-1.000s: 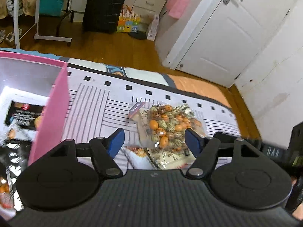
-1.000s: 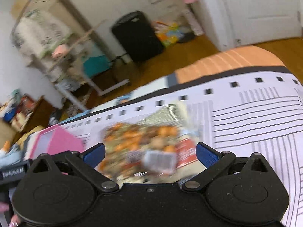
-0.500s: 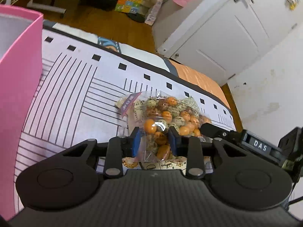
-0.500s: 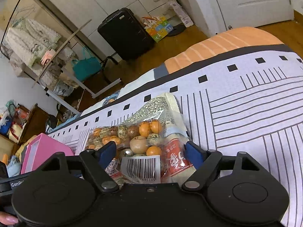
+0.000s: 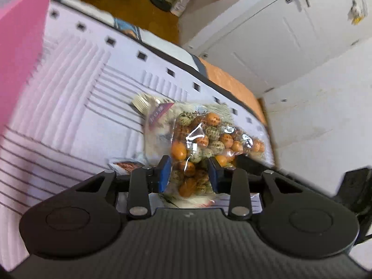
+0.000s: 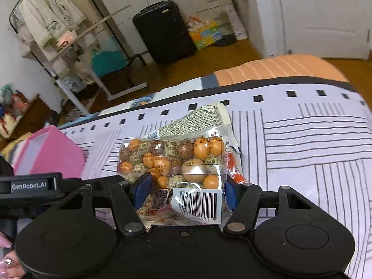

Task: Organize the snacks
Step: 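Lift the peanut bag with the left gripper and carry it over the box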

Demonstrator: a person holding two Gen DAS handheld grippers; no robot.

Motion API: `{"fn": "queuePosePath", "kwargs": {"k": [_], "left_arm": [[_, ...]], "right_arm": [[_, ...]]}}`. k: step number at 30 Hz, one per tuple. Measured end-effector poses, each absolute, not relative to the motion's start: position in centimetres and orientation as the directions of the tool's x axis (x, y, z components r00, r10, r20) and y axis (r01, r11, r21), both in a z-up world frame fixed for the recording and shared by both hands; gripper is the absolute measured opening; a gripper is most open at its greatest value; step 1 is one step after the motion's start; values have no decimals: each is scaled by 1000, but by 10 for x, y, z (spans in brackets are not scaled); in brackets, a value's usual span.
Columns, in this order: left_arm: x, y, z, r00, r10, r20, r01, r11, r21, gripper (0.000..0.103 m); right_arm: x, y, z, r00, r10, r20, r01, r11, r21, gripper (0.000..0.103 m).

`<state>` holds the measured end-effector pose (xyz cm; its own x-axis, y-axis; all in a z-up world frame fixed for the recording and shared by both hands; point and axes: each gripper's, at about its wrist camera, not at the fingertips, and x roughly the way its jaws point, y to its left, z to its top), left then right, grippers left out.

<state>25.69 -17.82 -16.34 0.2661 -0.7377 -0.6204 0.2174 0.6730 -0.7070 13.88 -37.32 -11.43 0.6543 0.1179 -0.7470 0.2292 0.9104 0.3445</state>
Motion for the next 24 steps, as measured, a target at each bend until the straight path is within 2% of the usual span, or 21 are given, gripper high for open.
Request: {"fn": "queuePosePath", "kwargs": {"k": [8, 10, 11, 13, 14, 19, 20, 22, 23, 24], "left_arm": [[248, -191, -158, 290, -695, -658, 279, 719, -636, 39], [248, -193, -157, 322, -643, -695, 281, 766, -579, 58], [247, -195, -159, 333, -629, -702, 301, 777, -553, 66], [244, -197, -159, 333, -638, -695, 352, 768, -536, 66], [242, -199, -158, 333, -638, -694, 369, 766, -527, 65], [227, -208, -148, 306, -697, -648, 457, 705, -543, 57], [224, -209, -143, 296, -715, -634, 467, 687, -557, 57], [219, -211, -137, 266, -740, -618, 485, 657, -577, 55], [220, -213, -140, 173, -792, -585, 479, 587, -653, 29], [223, -212, -145, 140, -811, -568, 408, 570, -713, 30]], "right_arm": [[128, -391, -125, 643, 183, -743, 248, 869, 429, 65], [121, -394, -132, 637, 190, -747, 259, 859, 441, 68], [116, -394, -134, 640, 179, -748, 271, 857, 437, 73], [109, -393, -137, 650, 173, -740, 288, 845, 451, 74], [105, -392, -138, 660, 181, -729, 287, 836, 467, 67], [98, -388, -138, 667, 177, -724, 327, 804, 497, 62], [96, -389, -139, 671, 211, -710, 323, 779, 537, 50], [96, -395, -145, 659, 278, -699, 335, 723, 604, 48], [96, -397, -148, 663, 286, -692, 334, 714, 616, 48], [95, -400, -151, 665, 295, -686, 342, 696, 631, 48]]}}
